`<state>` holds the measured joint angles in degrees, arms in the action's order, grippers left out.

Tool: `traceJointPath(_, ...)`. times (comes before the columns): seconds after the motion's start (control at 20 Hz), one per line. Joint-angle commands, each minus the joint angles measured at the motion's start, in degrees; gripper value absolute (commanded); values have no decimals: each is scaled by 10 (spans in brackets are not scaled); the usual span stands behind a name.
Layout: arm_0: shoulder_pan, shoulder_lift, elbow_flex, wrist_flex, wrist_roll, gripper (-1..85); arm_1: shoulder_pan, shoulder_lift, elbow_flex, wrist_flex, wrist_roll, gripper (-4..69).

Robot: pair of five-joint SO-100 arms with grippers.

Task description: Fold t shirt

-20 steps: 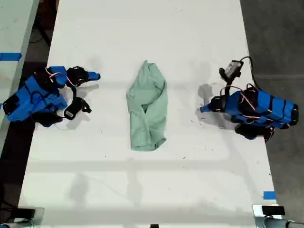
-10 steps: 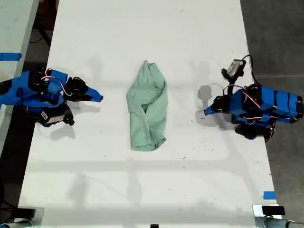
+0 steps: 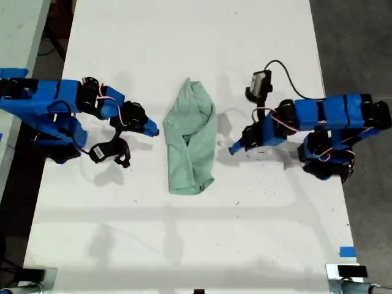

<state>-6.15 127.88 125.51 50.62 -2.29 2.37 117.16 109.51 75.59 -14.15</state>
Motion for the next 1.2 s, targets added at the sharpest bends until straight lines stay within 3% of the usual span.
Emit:
traceJointPath(0.0,62,-93,-51,-88,-27,126,-34,-134,-156,-24,-18,237)
traceJointPath(0.1,98,-207,-100,-130,-35,164,-56,-228,-236,-29,-25,261)
traceJointPath(0.25,129,-360,-207,-131,-49,160,-76,-293,-272,-65,-23,267)
traceJointPath(0.55,143,-526,-328,-125,-58,-3,-101,-388,-334,-85,-26,271)
traceJointPath(0.65,149,-526,-330,-118,-58,-3,-102,-401,-336,-94,-23,261)
traceJointPath(0.75,155,-519,-335,-104,-58,-3,-102,-411,-341,-100,-24,198)
traceJointPath(0.8,157,-513,-337,-98,-58,-3,-102,-418,-345,-101,-21,67)
traceJointPath(0.85,161,-508,-338,-94,-58,-3,-102,-425,-348,-103,-20,14)
traceJointPath(0.9,164,-500,-338,-89,-58,-3,-103,-432,-354,-103,-22,14)
traceJointPath(0.95,169,-490,-338,-81,-58,39,-103,-439,-361,-101,-22,14)
traceJointPath(1.0,173,-482,-349,-65,-54,151,-104,-443,-367,-98,-23,14)
traceJointPath(1.15,178,-470,-403,12,-37,192,-104,-446,-373,-98,-25,14)
